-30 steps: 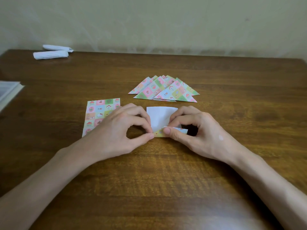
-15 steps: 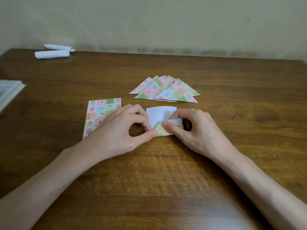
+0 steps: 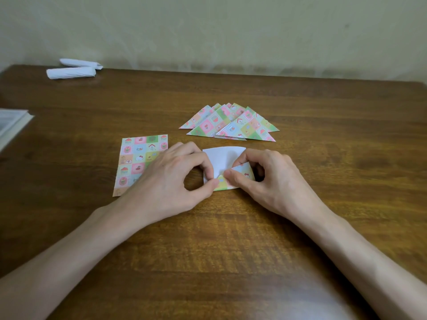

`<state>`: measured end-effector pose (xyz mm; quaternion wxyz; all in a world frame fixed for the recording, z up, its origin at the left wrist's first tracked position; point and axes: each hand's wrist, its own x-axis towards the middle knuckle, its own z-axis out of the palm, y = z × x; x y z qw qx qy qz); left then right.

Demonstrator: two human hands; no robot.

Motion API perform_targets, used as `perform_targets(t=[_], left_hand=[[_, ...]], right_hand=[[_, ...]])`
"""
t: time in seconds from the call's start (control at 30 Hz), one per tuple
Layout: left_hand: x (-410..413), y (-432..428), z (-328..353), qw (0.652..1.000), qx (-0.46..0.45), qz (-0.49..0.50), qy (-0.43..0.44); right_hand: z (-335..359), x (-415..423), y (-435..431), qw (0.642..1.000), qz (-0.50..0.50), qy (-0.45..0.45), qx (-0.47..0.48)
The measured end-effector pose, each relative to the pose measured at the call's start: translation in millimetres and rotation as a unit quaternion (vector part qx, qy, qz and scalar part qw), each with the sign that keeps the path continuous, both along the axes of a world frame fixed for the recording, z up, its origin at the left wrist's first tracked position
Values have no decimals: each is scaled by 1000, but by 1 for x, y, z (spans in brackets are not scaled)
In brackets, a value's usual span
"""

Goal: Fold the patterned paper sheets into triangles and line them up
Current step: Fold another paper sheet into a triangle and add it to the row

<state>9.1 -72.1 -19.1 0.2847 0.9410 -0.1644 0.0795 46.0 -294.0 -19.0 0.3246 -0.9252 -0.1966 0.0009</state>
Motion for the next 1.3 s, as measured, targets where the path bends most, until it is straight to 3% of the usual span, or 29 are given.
perform_targets(t=[0.6, 1.3], left_hand=[[12, 13, 0, 994, -61, -31, 82], [13, 12, 4, 992, -49, -21, 111]], right_hand=[[0, 0, 3, 999, -29, 16, -6], [-3, 1, 3, 999, -44, 8, 0]])
